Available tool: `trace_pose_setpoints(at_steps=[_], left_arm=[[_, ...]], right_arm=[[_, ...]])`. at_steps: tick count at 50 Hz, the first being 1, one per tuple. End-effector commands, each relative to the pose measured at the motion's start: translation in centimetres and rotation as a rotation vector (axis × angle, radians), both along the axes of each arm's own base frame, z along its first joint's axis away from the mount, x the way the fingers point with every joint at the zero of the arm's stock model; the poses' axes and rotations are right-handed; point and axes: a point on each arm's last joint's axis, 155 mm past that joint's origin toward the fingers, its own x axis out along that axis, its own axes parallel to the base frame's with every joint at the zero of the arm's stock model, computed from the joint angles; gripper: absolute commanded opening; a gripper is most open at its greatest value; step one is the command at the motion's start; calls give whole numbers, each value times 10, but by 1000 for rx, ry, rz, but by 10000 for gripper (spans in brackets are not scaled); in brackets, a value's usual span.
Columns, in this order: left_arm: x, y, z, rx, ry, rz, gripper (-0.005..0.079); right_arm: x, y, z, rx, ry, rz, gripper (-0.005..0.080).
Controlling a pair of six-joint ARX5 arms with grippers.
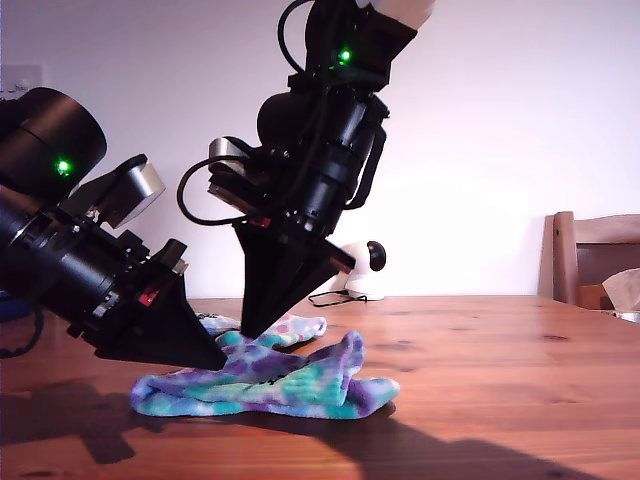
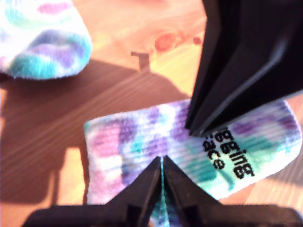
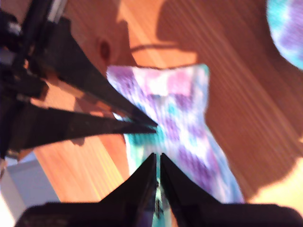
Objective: Fold the socks in front of you. After folding them, place them to the right side.
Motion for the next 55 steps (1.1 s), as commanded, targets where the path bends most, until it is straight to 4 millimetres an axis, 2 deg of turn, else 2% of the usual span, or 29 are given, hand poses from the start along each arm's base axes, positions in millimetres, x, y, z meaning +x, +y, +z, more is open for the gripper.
trace_pose_setpoints(at_steps=[1,15,23,29,37,47,55], left_arm=[[-1,1,-5,3,9,-6,-21],[-9,16,-10,28,78,8,-21],[-2,28,14,26,19,31,-21],[6,35,38,-1,-41,57,-21],[5,38,59,-16,-84,63,-21],[1,42,56,2,-59,75,-21],[4,46,54,17,-61,94,-21]], right_arm=[[-9,5,-20,-11,42,21,-13],[-8,8,-24,1,45,31,-13],[-5,4,-30,-6,54,19,-13],[-3,5,-34,-3,50,18,-13],[-1,7,-42,-3,49,16,-13],[8,7,-47,-20,20,-11,-13],[21,-12,-56,-132,-41,-63,-13]])
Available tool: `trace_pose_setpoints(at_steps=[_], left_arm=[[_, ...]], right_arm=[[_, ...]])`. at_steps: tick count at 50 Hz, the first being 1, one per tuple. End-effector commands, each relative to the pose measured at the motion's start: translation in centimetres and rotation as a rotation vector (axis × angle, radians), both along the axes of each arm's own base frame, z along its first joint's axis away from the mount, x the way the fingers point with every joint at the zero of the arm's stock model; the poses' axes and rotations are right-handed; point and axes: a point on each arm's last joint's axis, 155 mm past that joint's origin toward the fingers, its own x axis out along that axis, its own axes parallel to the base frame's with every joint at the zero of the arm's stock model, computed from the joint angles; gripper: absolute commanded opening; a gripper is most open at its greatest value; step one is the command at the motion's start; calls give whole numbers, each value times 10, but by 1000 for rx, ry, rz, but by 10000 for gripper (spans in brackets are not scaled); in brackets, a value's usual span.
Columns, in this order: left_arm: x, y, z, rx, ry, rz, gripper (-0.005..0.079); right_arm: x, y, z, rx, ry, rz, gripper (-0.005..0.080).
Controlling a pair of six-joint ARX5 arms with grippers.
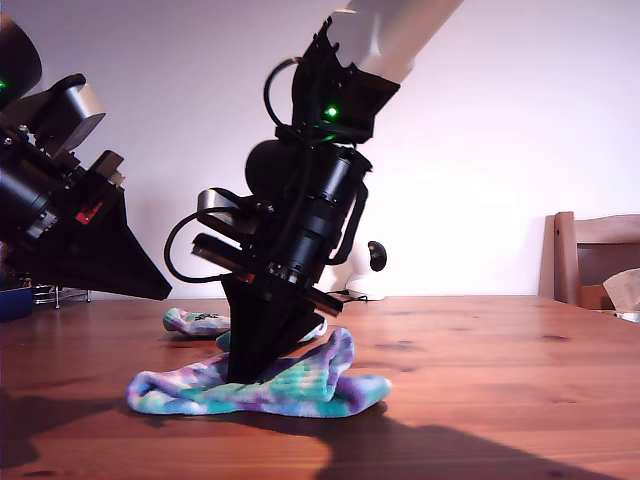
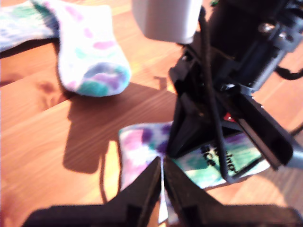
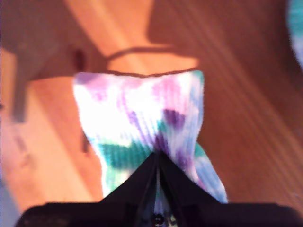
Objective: Fold the socks in front of you. After folding them, place them to the right side.
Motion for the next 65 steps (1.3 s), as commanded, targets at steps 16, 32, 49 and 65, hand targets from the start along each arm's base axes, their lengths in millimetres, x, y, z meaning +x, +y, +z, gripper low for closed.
trace_pose_setpoints(at_steps=[16,32,49,65], left_arm=[[8,10,2,7,-17,32,-21],[9,12,2,7,-18,38,-21],[15,21,2,10,-24,71,-21],[17,23,3,9,-26,76,-21]], right_arm=[[11,-69,-28,-329,-28,-165,-13],[30,-117,-29,-443,-23,-327,-13],[67,-123,-15,-362,-103,-432,-13],[58,-135,-33,-320,-150,-519,-13]])
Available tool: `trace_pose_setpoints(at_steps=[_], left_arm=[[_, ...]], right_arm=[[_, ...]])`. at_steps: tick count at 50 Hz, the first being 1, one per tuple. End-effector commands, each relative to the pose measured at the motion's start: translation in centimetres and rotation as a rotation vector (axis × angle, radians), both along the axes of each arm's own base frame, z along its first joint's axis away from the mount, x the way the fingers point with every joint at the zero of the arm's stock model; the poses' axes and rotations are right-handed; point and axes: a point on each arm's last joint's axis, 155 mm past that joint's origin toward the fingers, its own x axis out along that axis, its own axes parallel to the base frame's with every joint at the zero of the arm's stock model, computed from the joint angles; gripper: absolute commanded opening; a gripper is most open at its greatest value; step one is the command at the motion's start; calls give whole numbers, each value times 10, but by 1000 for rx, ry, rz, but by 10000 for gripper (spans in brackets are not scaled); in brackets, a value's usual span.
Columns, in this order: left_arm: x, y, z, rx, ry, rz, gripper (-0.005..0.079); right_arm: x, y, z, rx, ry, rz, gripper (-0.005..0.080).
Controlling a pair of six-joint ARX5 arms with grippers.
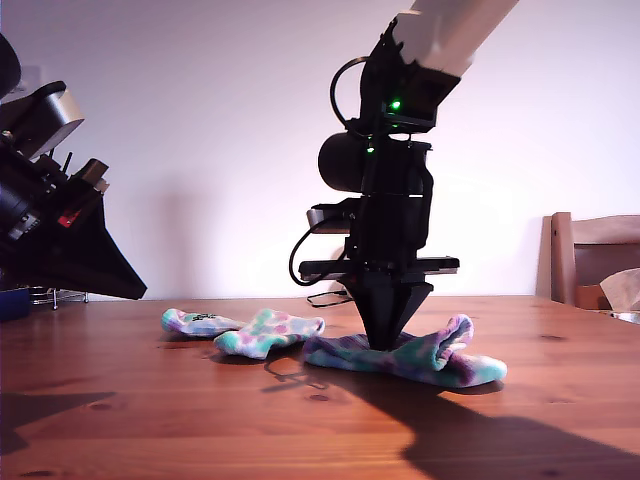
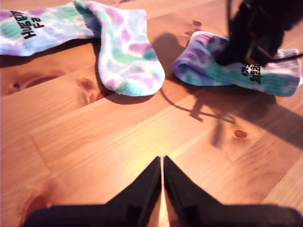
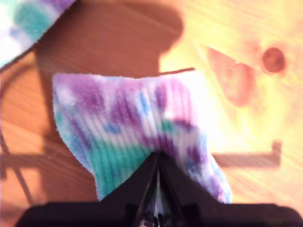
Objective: Fold the socks in front of you. After folding them, place them to the right side.
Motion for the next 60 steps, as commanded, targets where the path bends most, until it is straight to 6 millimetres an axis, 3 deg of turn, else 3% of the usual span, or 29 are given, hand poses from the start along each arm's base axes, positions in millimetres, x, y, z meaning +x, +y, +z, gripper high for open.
trace_pose_setpoints(at_steps=[1,16,33,60], left_arm=[[2,0,3,0,-18,-3,-21],[2,0,3,0,-18,-3,-21],[2,0,3,0,-17,-4,-21],[2,0,3,0,-17,-4,-21]], right_arm=[[-25,-15,-35,-32,71,-37,-13],[-42,-37,-31,33,10,-163,-13],[-59,-86,-46,-21,-25,-293,-13],[-74,-173,-31,-34,-93,-484,-13]])
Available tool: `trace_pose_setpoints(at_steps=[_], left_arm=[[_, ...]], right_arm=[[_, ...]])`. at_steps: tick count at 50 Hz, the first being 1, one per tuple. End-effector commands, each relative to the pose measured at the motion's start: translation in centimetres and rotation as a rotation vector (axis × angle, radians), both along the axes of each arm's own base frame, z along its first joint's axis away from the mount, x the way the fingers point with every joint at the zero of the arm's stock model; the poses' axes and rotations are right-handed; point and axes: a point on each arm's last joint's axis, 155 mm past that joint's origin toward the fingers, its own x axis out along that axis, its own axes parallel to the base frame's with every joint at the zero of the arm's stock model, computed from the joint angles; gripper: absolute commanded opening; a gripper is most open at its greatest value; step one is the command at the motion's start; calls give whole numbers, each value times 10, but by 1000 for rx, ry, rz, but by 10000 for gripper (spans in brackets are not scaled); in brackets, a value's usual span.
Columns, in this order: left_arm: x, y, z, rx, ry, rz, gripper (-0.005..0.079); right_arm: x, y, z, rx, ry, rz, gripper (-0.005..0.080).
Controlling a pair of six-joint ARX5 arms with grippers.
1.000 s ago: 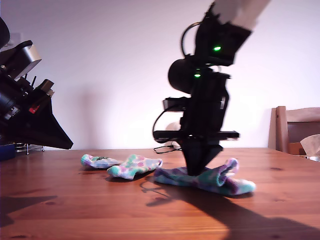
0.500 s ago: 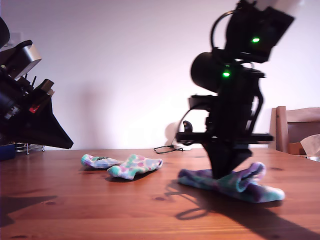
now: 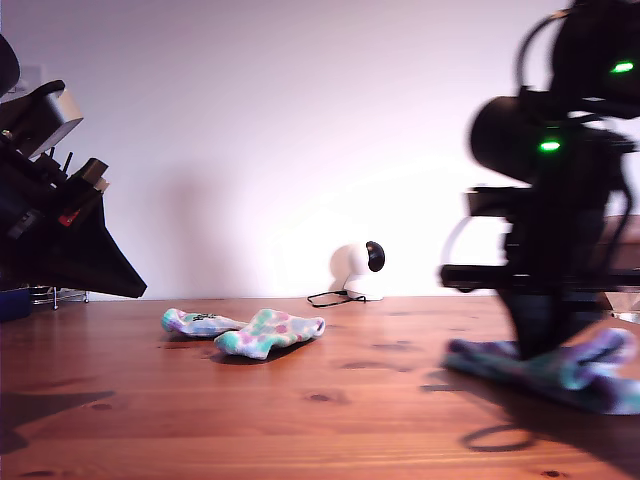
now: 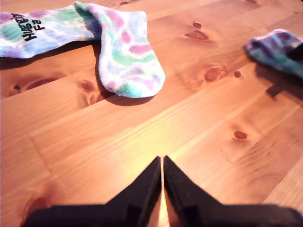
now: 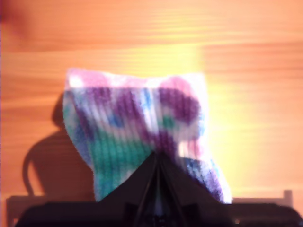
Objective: Fold the socks in front of you. After folding them, place them to the right side.
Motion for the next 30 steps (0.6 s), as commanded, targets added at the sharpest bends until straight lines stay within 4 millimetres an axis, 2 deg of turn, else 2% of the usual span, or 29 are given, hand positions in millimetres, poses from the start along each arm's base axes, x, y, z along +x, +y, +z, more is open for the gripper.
trace_pose_setpoints(at_steps=[1,20,24,30], left_arm=[[1,0,2,1,-14,-4,-21],[1,0,2,1,-12,-4,-21],[1,0,2,1,-12,-4,-21],[1,0,2,1,-12,-4,-21]], right_arm=[[-28,-20,-29,-59,103,-16,-13],[-35,-60,-33,-175,120,-67,-13],[-35,-62,-33,-171,120,-77,-13],[-31,-54,-27,-125,102,-57,-13]])
